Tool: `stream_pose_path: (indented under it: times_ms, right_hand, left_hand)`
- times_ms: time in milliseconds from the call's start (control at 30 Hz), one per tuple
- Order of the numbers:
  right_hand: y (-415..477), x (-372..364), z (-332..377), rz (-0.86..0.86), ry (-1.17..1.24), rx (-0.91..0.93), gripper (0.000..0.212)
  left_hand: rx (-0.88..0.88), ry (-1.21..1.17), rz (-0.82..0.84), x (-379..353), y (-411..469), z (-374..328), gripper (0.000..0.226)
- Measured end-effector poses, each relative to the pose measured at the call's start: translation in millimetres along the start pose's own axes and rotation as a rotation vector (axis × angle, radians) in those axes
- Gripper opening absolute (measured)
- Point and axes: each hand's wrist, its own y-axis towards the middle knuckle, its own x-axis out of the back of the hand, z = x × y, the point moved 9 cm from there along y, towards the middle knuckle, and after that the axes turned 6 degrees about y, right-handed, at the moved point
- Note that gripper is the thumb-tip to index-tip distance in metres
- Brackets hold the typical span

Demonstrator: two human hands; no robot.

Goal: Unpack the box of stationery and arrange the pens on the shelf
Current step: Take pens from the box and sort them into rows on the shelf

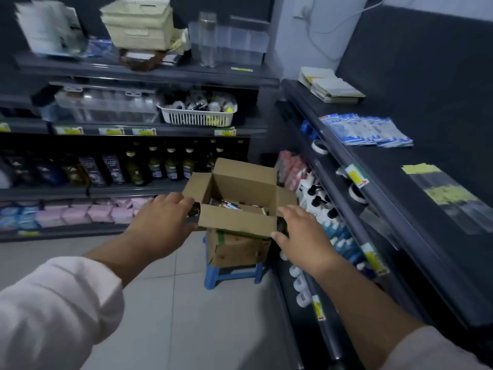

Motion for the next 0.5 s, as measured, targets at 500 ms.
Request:
stream_pose_path:
  times_ms: [500]
  right_hand:
    - [228.2, -46.8, -50.4, 0.167, 0.027, -0.012, 0.059]
  left_hand:
    - [0.031, -0.034, 0.174, -79.7, 195.6, 15.3, 0.052]
